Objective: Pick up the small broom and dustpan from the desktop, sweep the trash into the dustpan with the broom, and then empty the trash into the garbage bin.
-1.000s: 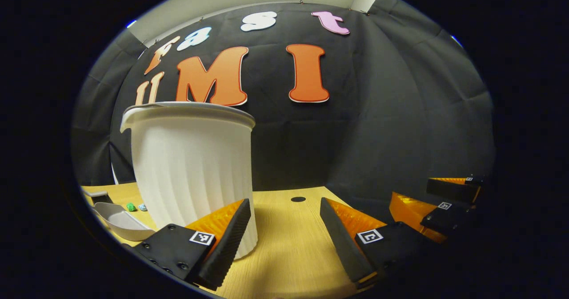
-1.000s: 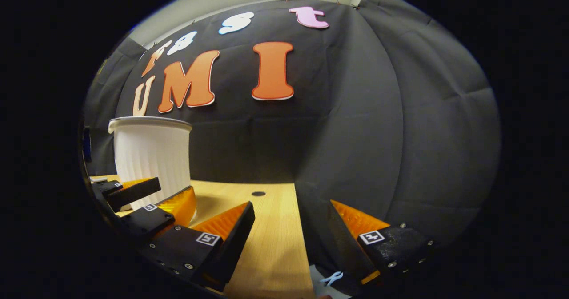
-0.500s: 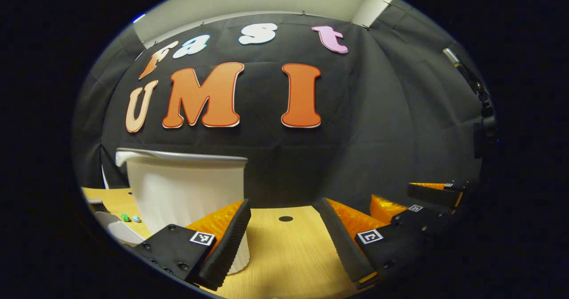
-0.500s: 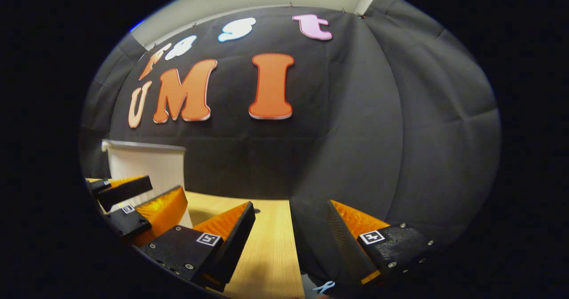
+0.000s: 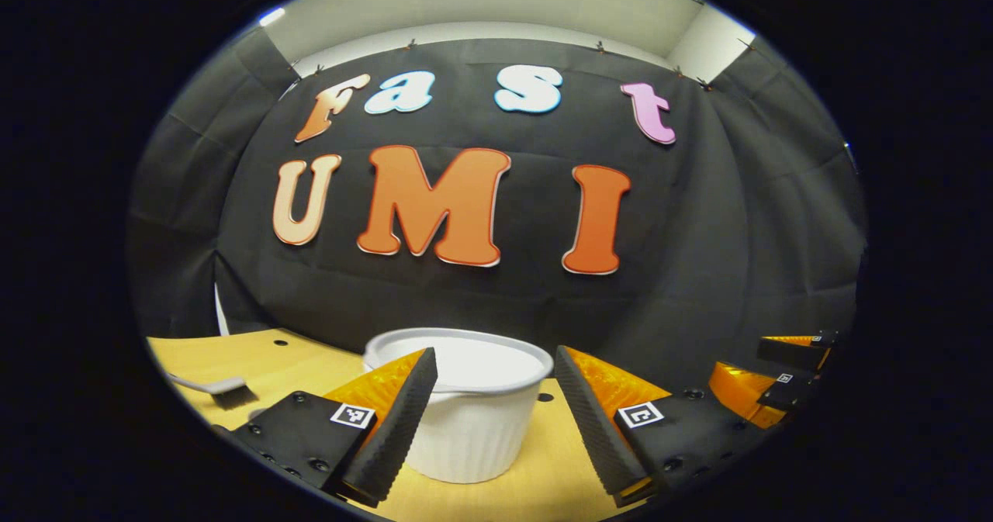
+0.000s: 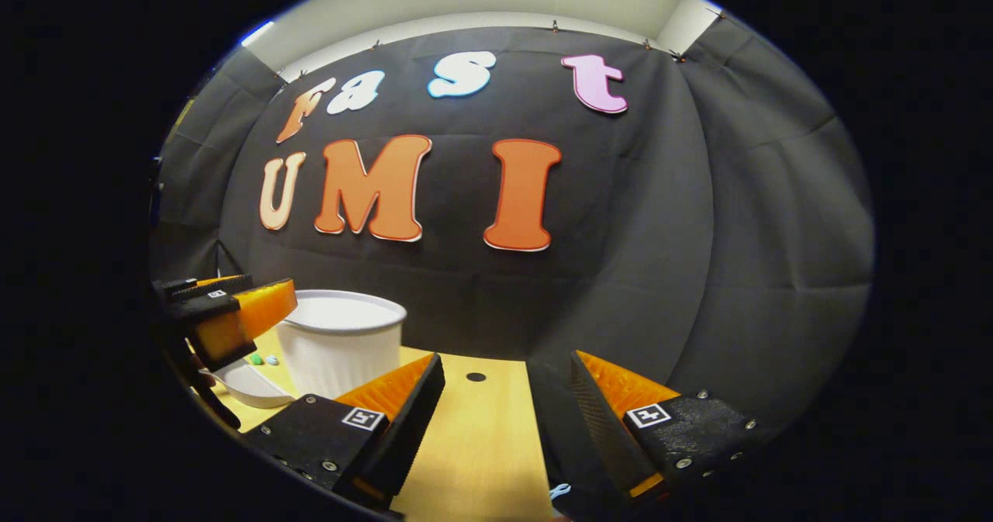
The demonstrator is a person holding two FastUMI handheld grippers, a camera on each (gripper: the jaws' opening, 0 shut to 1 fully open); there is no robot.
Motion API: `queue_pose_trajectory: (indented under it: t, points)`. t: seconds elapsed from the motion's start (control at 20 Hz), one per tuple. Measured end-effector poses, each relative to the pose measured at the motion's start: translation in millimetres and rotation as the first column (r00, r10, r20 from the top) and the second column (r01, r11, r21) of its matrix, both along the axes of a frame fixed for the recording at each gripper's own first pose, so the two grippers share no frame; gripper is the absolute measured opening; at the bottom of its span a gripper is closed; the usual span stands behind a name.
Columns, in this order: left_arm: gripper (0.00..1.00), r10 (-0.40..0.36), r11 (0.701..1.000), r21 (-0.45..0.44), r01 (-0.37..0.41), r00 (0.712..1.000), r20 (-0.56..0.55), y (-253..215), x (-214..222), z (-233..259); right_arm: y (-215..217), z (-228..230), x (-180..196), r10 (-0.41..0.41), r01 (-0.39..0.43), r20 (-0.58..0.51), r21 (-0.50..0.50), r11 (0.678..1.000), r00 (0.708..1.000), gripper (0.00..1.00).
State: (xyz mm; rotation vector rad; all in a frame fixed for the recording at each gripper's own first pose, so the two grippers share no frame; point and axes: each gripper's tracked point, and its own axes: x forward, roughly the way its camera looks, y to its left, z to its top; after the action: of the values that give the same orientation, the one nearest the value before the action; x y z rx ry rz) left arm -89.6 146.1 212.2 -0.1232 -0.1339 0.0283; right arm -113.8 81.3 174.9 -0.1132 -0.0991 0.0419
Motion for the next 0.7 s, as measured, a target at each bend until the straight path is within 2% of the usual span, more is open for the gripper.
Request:
queue_pose_trajectory:
  t: [0.15,0.3,0.45,0.6,0.7]
  points:
    - [0.98,0.014,1.000,0.018,-0.013,0.998,-0.057,39,-20,8,41,17,-12,0.078,-0.078,-0.029,0.017,0.997,0.997,0.98]
    - [0.98,0.041,0.999,-0.002,-0.042,0.995,-0.096,77,-43,16,91,27,-22,0.186,-0.183,-0.066,0.050,0.982,0.980,0.97]
    - [0.98,0.097,0.995,-0.011,-0.099,0.988,-0.121,115,-60,26,121,36,-27,0.243,-0.242,-0.073,0.024,0.970,0.967,0.98]
    - [0.98,0.170,0.985,0.009,-0.170,0.980,-0.100,151,-75,44,151,40,-33,0.317,-0.317,-0.099,0.024,0.948,0.943,1.00]
    - [0.97,0.218,0.976,0.024,-0.217,0.971,-0.095,172,-87,47,163,43,-41,0.360,-0.360,-0.103,0.019,0.933,0.927,0.97]
